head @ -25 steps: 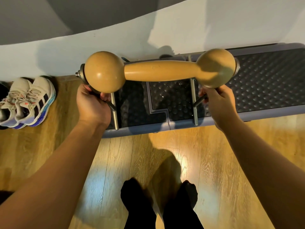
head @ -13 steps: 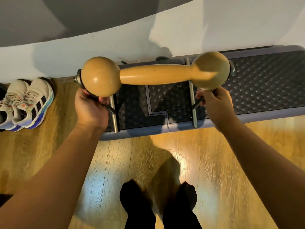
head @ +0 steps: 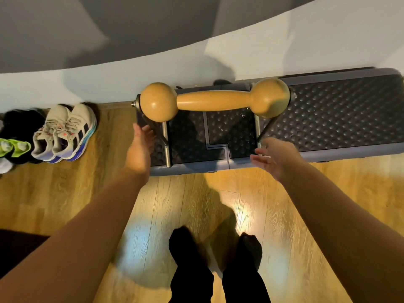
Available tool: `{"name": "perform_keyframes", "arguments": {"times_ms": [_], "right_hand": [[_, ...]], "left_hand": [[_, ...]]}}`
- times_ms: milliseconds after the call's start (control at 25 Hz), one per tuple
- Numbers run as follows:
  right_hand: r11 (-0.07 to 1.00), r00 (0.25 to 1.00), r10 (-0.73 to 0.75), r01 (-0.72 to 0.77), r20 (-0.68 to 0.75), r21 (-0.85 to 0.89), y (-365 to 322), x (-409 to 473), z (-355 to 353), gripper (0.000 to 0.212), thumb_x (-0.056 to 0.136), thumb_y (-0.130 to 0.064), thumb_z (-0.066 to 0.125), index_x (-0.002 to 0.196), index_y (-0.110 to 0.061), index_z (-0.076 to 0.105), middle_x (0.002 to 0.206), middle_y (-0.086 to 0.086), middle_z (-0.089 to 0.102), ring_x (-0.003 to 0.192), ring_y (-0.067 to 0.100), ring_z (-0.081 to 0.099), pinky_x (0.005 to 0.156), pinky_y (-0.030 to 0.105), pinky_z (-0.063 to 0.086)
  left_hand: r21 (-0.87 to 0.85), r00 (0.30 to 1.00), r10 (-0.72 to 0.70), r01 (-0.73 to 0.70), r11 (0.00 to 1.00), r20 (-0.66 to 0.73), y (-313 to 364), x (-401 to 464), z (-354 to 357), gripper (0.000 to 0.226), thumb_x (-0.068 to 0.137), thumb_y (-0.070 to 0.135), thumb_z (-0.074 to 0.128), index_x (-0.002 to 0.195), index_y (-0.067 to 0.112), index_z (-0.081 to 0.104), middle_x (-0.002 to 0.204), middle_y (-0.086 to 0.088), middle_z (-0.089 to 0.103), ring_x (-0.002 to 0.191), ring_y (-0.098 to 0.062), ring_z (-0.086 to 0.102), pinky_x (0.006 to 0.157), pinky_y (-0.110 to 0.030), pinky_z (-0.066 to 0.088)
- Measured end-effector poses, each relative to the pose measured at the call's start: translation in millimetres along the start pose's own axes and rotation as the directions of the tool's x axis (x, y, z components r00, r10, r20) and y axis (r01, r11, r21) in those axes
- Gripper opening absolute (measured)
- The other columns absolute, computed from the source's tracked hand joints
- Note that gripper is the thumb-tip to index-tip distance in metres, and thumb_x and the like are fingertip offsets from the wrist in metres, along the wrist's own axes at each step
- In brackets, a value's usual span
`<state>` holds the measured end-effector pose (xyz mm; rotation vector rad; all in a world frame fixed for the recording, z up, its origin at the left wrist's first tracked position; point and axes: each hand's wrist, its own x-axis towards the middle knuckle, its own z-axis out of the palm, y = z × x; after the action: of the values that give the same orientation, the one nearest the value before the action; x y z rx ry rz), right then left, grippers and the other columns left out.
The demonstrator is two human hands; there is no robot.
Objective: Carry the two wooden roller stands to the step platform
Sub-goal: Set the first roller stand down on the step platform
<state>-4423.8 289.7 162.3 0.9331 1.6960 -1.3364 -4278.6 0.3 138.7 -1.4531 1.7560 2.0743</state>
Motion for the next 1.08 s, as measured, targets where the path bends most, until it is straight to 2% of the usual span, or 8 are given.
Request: {"name": "perform_keyframes", "arguments": {"times_ms": [120,200,320,480,560,720,880,1080], "right_hand": [[0.994,0.987,0.095,-0.100,0.127,0.032,6.0,-41.5,12.2,0.024,0.106,-0.012,0.050,0.126,0.001,0.054,0.119,0.024,0.067,0.097,0.035,0.069,0.079,0.042,0.058],[0.993,0.986,0.030,-0.011,0.163,-0.118,-0.1,-71.1,19.5,0.021,0.104,-0.015,0.053,0.117,-0.001,0.064,0.115,0.024,0.072,0.095,0.032,0.071,0.079,0.040,0.060],[0.910,0.945,-0.171,0.261,0.280,-0.323,-28.4,-122.8,24.3,0.016,0.104,-0.020,0.058,0.102,-0.010,0.071,0.105,0.017,0.076,0.098,0.031,0.073,0.084,0.037,0.059],[0.633,0.727,-0.532,0.682,0.434,-0.366,-78.4,-195.4,24.4,0.015,0.104,-0.023,0.060,0.096,-0.027,0.072,0.098,-0.003,0.074,0.098,0.017,0.071,0.080,0.020,0.056],[0.498,0.617,-0.648,0.787,0.447,-0.364,-101.5,-234.5,20.7,0.015,0.102,-0.028,0.063,0.110,-0.027,0.076,0.105,-0.013,0.073,0.098,0.000,0.067,0.083,0.013,0.052],[0.349,0.437,-0.770,0.898,0.465,-0.266,-156.4,-325.7,7.4,0.026,0.100,-0.028,0.066,0.124,-0.025,0.075,0.105,-0.014,0.073,0.099,-0.004,0.065,0.082,0.013,0.051],[0.183,0.239,-0.793,0.971,0.560,-0.155,-228.4,-437.5,5.0,0.025,0.100,-0.021,0.067,0.123,-0.024,0.074,0.097,-0.008,0.076,0.098,0.009,0.067,0.085,0.027,0.052],[-0.019,-0.001,-0.844,0.999,0.537,-0.029,-318.8,-592.9,-5.5,0.029,0.098,-0.022,0.067,0.125,-0.030,0.071,0.096,-0.018,0.073,0.100,0.001,0.065,0.081,0.024,0.049]], "left_hand": [[0.203,0.987,-0.085,0.112,0.973,-0.138,0.2,-35.2,-3.6,0.053,0.109,0.049,0.036,0.143,0.015,0.058,0.144,-0.002,0.060,0.137,-0.022,0.053,0.110,-0.037,0.037],[0.291,0.992,-0.102,0.119,0.949,-0.072,14.8,-61.6,0.8,0.045,0.109,0.042,0.041,0.130,0.012,0.068,0.132,-0.004,0.069,0.126,-0.022,0.062,0.104,-0.035,0.044],[0.342,0.995,0.051,-0.078,0.936,0.087,61.2,-109.3,12.2,0.041,0.109,0.040,0.044,0.118,0.014,0.075,0.115,0.002,0.076,0.111,-0.014,0.069,0.097,-0.029,0.050],[0.348,0.935,0.300,-0.350,0.870,0.190,147.4,-165.5,24.3,0.039,0.109,0.037,0.044,0.124,0.013,0.072,0.119,0.001,0.074,0.115,-0.008,0.066,0.101,-0.023,0.049],[0.364,0.876,0.439,-0.482,0.797,0.200,190.4,-194.9,22.9,0.038,0.109,0.035,0.045,0.126,0.013,0.071,0.121,0.002,0.073,0.117,-0.007,0.065,0.101,-0.023,0.047],[0.379,0.710,0.678,-0.691,0.616,0.190,273.4,-254.3,11.2,0.036,0.108,0.039,0.048,0.125,0.018,0.072,0.121,0.012,0.073,0.117,0.002,0.063,0.098,-0.016,0.046],[0.412,0.635,0.744,-0.747,0.522,0.207,377.3,-328.3,0.5,0.036,0.107,0.042,0.050,0.124,0.021,0.073,0.122,0.017,0.073,0.120,0.002,0.062,0.103,-0.024,0.048],[0.477,0.479,0.860,-0.806,0.351,0.175,526.1,-451.5,-27.7,0.034,0.108,0.039,0.049,0.130,0.024,0.069,0.127,0.017,0.070,0.121,0.003,0.060,0.107,-0.031,0.047]]}}
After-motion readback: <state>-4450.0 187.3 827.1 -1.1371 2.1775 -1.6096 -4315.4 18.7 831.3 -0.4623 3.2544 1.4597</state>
